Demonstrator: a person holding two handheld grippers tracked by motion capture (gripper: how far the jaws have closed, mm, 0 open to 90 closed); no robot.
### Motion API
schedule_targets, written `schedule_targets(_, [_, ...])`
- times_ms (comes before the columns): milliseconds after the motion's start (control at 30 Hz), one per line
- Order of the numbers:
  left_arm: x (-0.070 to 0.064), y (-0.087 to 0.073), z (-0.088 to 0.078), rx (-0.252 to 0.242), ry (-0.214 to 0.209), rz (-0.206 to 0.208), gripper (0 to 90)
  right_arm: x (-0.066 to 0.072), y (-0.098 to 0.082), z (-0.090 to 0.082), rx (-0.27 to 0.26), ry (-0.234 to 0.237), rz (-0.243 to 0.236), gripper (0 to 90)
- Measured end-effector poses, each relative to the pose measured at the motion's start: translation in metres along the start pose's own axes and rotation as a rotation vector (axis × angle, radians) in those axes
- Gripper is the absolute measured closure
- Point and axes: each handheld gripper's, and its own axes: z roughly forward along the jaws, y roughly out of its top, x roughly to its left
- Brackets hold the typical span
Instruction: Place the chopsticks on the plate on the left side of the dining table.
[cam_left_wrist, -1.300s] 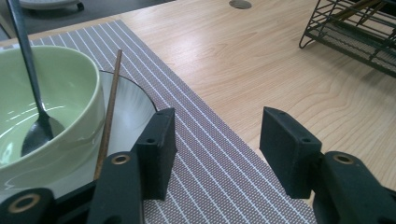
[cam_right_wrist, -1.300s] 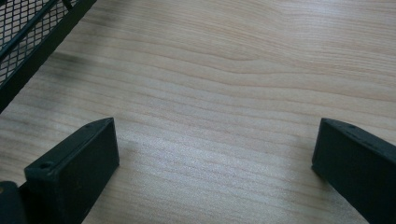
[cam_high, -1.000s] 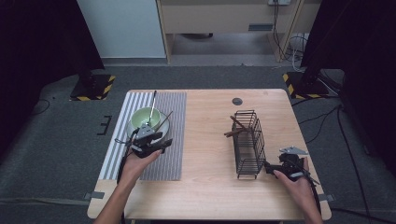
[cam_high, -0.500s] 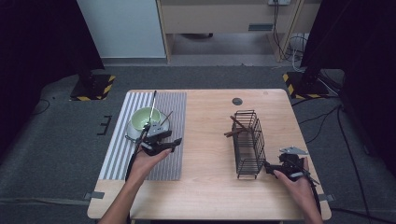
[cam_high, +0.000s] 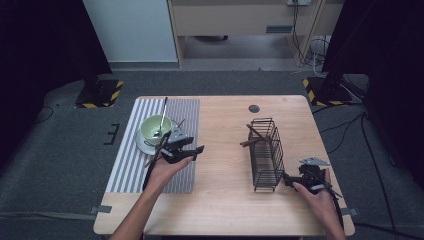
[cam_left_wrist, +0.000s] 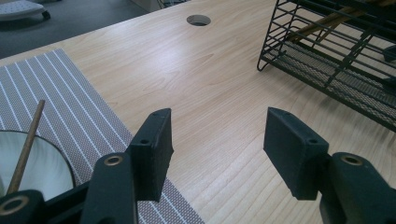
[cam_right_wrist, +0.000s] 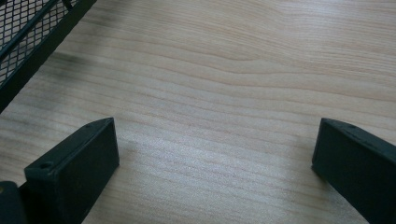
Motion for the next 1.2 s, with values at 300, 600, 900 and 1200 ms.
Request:
schedule_targets(300, [-0.002, 0.006, 0.004, 0.000, -0.007, -0.001, 41.3, 0.000, 0.000, 0.000, 0.000, 0.000, 0.000, 0.6])
schedule_targets(600, [-0.003, 0.013, 0.004, -0.007, -0.007, -0.005, 41.2, 0.000, 0.000, 0.000, 0.000, 0.000, 0.000, 0.6])
schedule_targets(900, [-0.011, 0.023, 0.003, -0.021, -0.016, 0.010, 41.5, 0.000, 0.000, 0.000, 0.000, 0.000, 0.000, 0.6])
schedule_targets(1200, [-0.022, 0.036, 0.000, -0.050, -0.039, 0.016, 42.4, 0.000, 0.000, 0.000, 0.000, 0.000, 0.000, 0.6])
